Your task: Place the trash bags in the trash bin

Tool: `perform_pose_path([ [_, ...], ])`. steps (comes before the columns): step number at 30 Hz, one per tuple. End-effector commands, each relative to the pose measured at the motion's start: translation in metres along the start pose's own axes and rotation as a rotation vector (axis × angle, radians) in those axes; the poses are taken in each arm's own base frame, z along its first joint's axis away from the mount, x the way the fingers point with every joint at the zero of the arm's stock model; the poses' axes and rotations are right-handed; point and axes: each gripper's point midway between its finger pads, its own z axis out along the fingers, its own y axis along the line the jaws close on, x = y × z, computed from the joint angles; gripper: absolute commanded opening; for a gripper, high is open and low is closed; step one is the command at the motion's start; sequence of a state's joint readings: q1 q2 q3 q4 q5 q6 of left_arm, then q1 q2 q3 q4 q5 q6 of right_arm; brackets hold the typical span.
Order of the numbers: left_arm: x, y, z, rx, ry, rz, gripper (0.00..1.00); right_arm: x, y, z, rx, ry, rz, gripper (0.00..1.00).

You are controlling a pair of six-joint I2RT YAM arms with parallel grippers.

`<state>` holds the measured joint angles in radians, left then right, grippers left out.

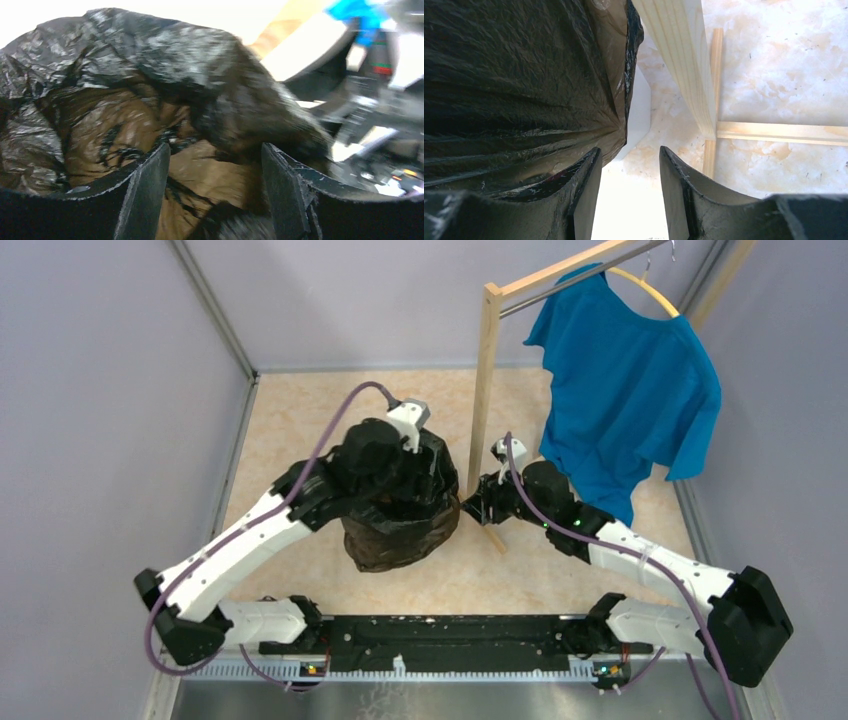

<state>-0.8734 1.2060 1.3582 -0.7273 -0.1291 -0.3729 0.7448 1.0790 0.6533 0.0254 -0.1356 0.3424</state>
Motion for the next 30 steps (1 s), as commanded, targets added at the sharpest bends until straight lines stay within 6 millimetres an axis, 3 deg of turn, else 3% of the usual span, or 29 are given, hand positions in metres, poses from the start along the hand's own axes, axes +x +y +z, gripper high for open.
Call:
perform_pose_path([
  [1,-0.003,0.049,0.007,-0.292,-0.020,0.022,0.76,-0.009,0.006,-0.007,-0.010,-0.029,-0.014,0.47],
  [10,0.030,0.046,0.028,-0.222,0.027,0.001,0.92,-0.004,0.006,-0.007,-0.012,-0.022,0.007,0.47],
  [15,0.051,0.065,0.048,-0.183,0.080,-0.048,0.93,-0.005,0.010,-0.006,-0.030,-0.021,0.016,0.47],
  [19,0.060,0.063,0.062,-0.138,0.091,-0.055,0.96,-0.009,0.014,-0.007,-0.046,-0.028,0.026,0.47],
  [25,0.093,0.069,0.087,-0.149,0.164,-0.075,0.98,-0.009,0.019,-0.004,-0.070,-0.023,0.050,0.47],
  [30,0.107,0.081,0.096,-0.203,0.170,-0.074,0.98,-0.005,0.019,-0.003,-0.071,-0.012,0.056,0.47],
])
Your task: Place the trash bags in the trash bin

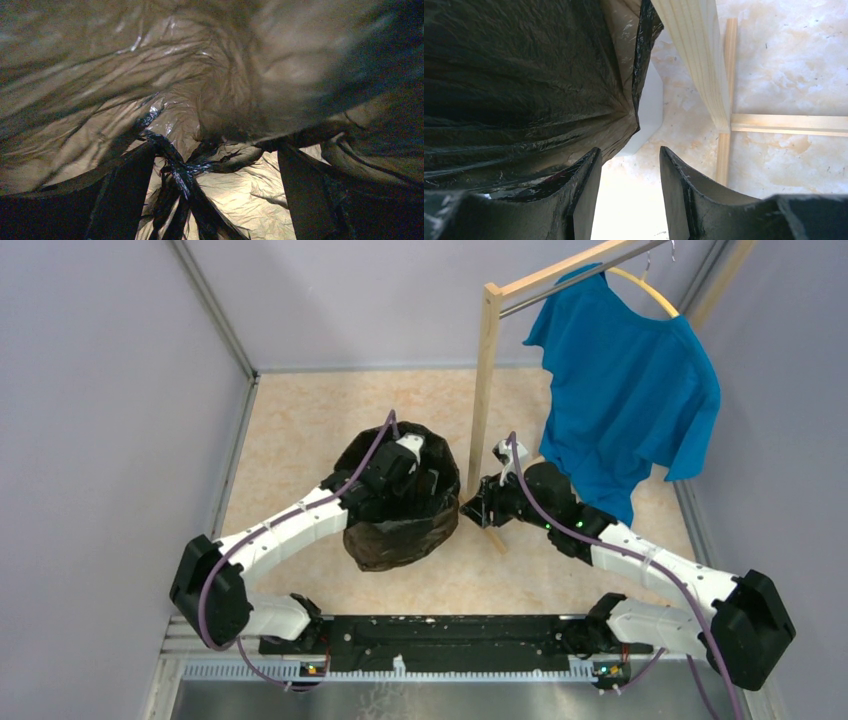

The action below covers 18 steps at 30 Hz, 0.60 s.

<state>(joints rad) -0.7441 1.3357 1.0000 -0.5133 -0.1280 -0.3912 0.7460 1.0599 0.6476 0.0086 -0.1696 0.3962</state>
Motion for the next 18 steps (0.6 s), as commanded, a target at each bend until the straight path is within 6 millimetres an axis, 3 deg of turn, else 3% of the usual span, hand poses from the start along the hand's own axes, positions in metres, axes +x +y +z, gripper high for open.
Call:
perform_pose_path([
  [1,-0.006,0.002,0.013,-0.012,-0.055,-0.011,0.98,-0.008,0.011,0.002,-0.039,-0.026,0.002,0.47],
  [4,-0.004,0.001,0.020,-0.011,-0.052,-0.007,0.98,-0.007,0.011,0.002,-0.040,-0.024,0.004,0.47],
  [8,-0.012,0.000,0.012,-0.020,-0.046,-0.020,0.98,-0.009,0.011,0.001,-0.037,-0.025,0.004,0.47],
  [18,-0.047,-0.009,-0.057,0.063,-0.183,-0.025,0.98,-0.008,0.012,0.003,-0.041,-0.023,0.013,0.47],
])
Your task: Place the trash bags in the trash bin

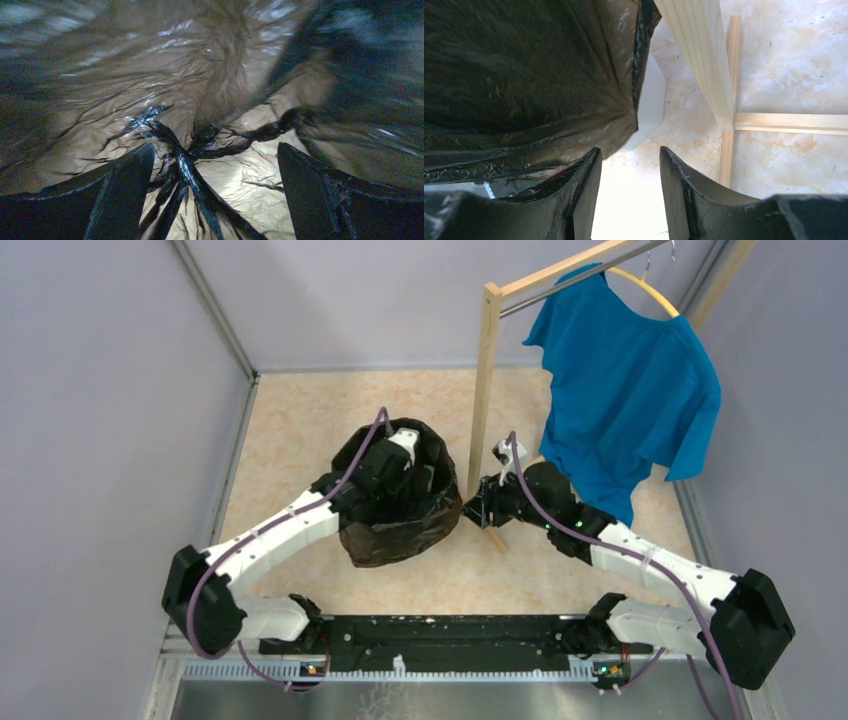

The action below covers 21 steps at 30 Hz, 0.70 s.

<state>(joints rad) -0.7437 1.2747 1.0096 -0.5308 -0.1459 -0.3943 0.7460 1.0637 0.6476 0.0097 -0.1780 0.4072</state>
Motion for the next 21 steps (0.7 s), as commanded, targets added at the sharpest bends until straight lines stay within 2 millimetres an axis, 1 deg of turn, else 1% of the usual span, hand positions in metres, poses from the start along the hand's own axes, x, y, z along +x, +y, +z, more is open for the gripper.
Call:
perform_pose_path([
  [1,-0.037,-0.012,-0.043,0.078,-0.138,-0.011,0.98,-0.009,0.011,0.003,-0.037,-0.027,0.005,0.47],
  [5,-0.037,-0.014,-0.062,0.116,-0.147,0.011,0.98,-0.010,0.012,0.004,-0.042,-0.024,0.006,0.47],
  [7,-0.042,-0.016,-0.073,0.135,-0.169,0.006,0.98,-0.011,0.012,0.004,-0.040,-0.022,0.001,0.47],
  [11,-0.058,-0.019,-0.099,0.159,-0.235,-0.008,0.98,-0.013,0.008,0.001,-0.015,-0.019,-0.028,0.47],
  [13,-0.064,-0.018,-0.108,0.162,-0.262,-0.015,0.98,-0.009,0.003,-0.002,0.011,-0.004,-0.037,0.47],
  [17,-0.075,-0.009,-0.123,0.118,-0.321,-0.059,0.98,-0.009,-0.003,-0.010,0.052,0.007,-0.071,0.50],
  [19,-0.086,-0.006,-0.138,0.114,-0.382,-0.076,0.98,-0.010,-0.010,-0.017,0.093,0.014,-0.094,0.52],
  [21,-0.098,-0.010,-0.155,0.146,-0.431,-0.063,0.98,-0.011,-0.014,-0.026,0.126,0.022,-0.115,0.57],
])
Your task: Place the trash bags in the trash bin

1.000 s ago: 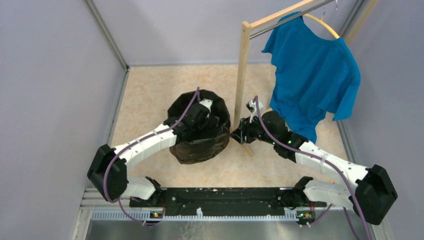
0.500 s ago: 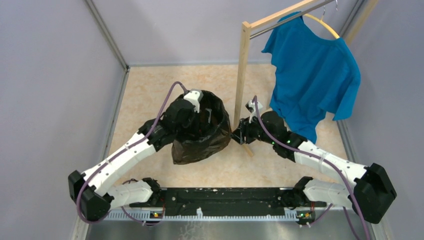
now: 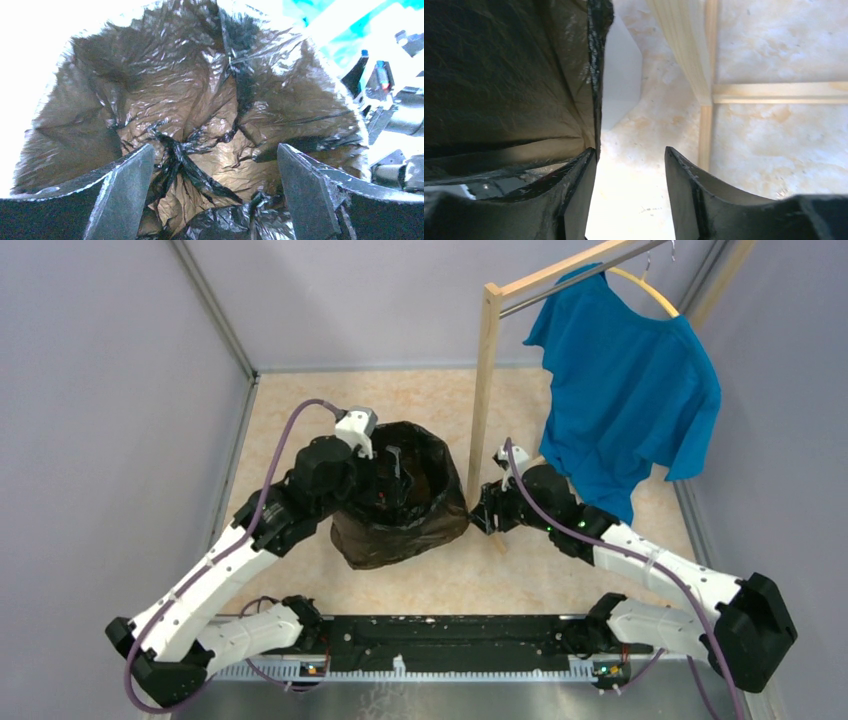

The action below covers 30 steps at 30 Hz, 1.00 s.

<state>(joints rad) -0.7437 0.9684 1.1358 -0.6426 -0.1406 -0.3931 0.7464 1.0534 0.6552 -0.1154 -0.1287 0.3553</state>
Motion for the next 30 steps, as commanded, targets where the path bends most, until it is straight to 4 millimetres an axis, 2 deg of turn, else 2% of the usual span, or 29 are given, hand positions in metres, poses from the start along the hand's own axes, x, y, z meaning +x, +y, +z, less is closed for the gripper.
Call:
perform_pose_path([
  [1,-0.049,-0.010,-0.034,0.040,-0.155,-0.003,0.98,-0.028,0.000,-0.027,0.055,-0.056,-0.080,0.61],
  [4,-0.066,-0.016,-0.053,0.071,-0.201,0.007,0.98,-0.020,0.014,-0.038,0.004,-0.039,-0.086,0.76],
  [8,-0.078,-0.014,-0.078,0.085,-0.287,0.007,0.98,0.002,0.043,-0.037,-0.013,-0.006,-0.149,0.92],
  [11,-0.084,-0.012,-0.095,0.098,-0.340,0.002,0.98,0.008,0.062,-0.034,-0.002,-0.004,-0.155,0.98],
  [15,-0.086,-0.011,-0.113,0.120,-0.384,0.003,0.98,0.010,0.084,-0.029,0.034,-0.080,-0.083,0.99],
  [18,-0.083,-0.010,-0.123,0.134,-0.405,0.005,0.99,0.011,0.090,-0.016,0.142,-0.186,0.107,0.99],
  [19,-0.082,-0.009,-0.125,0.137,-0.411,0.005,0.99,0.015,0.103,-0.012,0.127,-0.224,0.122,0.99],
  [22,-0.080,-0.008,-0.133,0.149,-0.423,0.001,0.99,0.011,0.130,-0.002,0.140,-0.364,0.104,0.99],
  [27,-0.074,-0.010,-0.145,0.182,-0.423,-0.004,0.99,0.025,0.146,0.035,0.212,-0.355,0.054,0.99],
  [30,-0.072,-0.007,-0.153,0.178,-0.426,-0.008,0.99,0.036,0.146,0.055,0.268,-0.352,0.025,0.99],
])
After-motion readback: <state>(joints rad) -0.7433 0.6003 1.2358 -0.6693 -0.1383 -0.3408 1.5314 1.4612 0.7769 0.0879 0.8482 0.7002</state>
